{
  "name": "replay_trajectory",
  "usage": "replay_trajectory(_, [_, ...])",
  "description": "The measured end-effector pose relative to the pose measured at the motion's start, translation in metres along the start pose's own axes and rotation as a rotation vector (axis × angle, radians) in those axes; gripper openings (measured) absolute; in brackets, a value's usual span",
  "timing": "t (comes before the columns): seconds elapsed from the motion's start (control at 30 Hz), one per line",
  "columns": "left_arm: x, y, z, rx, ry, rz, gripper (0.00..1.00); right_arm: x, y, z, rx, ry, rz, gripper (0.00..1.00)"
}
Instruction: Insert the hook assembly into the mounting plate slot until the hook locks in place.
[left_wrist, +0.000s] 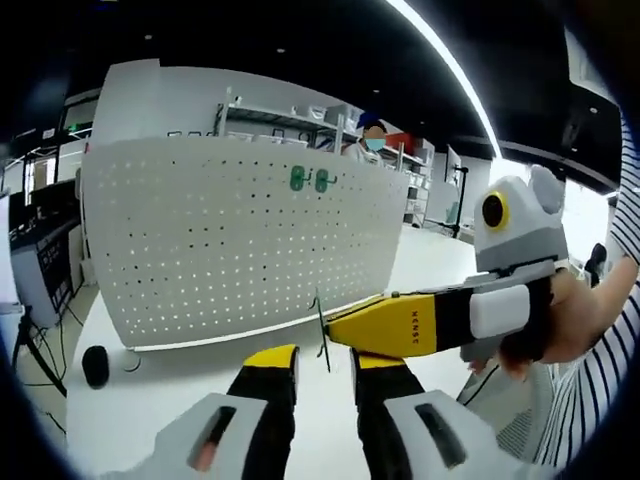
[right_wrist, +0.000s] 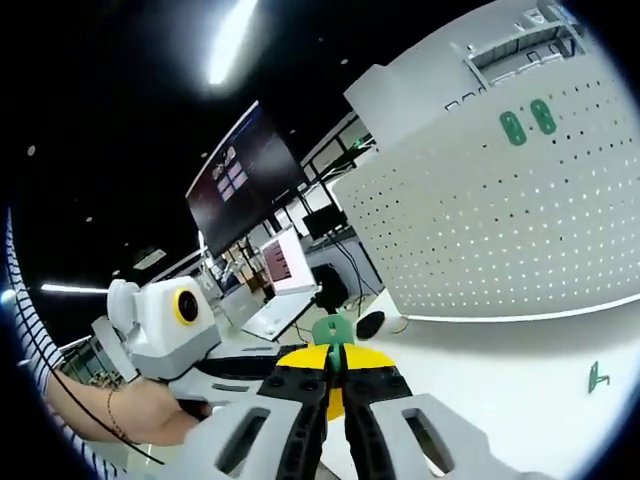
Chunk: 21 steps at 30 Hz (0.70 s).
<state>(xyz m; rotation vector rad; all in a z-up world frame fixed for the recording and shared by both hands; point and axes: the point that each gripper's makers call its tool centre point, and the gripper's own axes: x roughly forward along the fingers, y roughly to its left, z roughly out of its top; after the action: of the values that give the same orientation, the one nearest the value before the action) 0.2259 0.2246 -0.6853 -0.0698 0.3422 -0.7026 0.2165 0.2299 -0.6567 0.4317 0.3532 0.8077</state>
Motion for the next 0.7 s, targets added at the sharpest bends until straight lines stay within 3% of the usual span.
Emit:
replay_trajectory(0.03, [0.000, 0.000, -0.001, -0.027, -0.004, -0.007, 0.38, 0.000, 0.000, -0.001, -0.004, 0.004, 0.003, 0.01])
replay_trajectory(0.47, [-0.002, -0.007, -0.016, -0.044, 0.021, -0.045, 0.68, -0.002, 0.005, -0.013, -0.137, 0.037, -0.006, 0.01])
replay_trajectory(0.57, [-0.002, -0.012, -0.019, -0.097, 0.006, -0.064, 0.78, -0.003, 0.004, -0.015, -0.149, 0.044, -0.009, 0.01])
replay_trajectory(0.7, [-0.006, -0.012, -0.026, -0.099, 0.007, -0.059, 0.81, -0.004, 0.001, -0.019, -0.160, 0.051, -0.022, 0.01])
